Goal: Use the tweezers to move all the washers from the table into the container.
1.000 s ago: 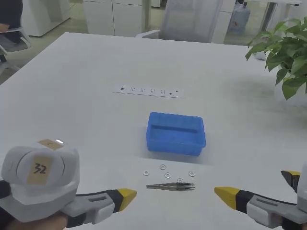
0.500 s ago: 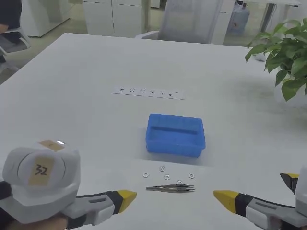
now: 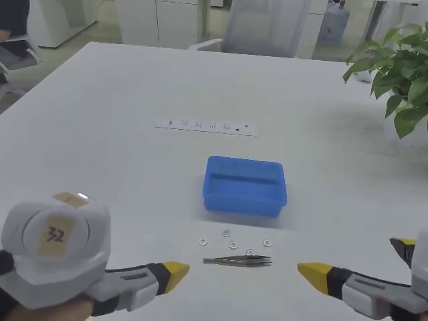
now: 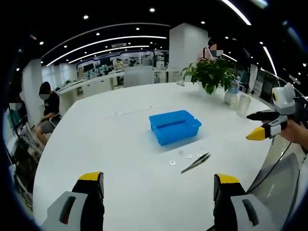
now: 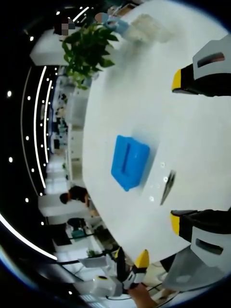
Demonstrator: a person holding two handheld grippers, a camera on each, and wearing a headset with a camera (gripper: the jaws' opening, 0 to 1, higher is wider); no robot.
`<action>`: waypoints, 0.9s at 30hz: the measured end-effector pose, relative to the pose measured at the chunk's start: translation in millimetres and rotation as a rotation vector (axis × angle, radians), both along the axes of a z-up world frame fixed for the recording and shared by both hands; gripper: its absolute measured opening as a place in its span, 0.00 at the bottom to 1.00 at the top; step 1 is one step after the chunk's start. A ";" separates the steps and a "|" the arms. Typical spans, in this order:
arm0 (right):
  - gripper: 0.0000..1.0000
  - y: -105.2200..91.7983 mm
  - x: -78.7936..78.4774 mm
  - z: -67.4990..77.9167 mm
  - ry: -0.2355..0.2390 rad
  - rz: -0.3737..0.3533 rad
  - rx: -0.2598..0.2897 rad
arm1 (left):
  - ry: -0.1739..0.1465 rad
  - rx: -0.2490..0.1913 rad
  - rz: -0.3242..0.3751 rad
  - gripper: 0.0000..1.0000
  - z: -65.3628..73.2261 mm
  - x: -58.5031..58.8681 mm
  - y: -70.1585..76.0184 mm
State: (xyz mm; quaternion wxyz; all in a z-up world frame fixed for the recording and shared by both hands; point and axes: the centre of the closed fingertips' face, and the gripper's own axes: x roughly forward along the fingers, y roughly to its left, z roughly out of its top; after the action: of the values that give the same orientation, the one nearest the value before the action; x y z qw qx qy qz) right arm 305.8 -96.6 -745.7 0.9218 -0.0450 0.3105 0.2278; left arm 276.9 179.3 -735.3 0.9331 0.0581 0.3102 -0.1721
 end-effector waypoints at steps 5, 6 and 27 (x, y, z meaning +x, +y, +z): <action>0.99 0.6 -0.2 -0.8 0.002 0.000 -0.001 | 0.000 -0.001 -0.003 0.97 -0.4 1.4 -0.8; 0.99 0.9 -0.1 -0.9 0.002 0.000 0.000 | -0.002 -0.001 -0.005 0.97 -0.2 1.8 -1.0; 0.87 11.1 7.2 4.7 -0.023 0.041 -0.006 | 0.005 0.011 -0.285 0.68 -5.8 13.6 -41.5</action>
State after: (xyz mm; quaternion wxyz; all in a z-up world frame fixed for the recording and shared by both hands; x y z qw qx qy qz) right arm 313.0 -85.4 -740.9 0.9204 -0.0569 0.2995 0.2449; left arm 290.5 137.8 -741.1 0.8983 0.1060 0.3019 -0.3012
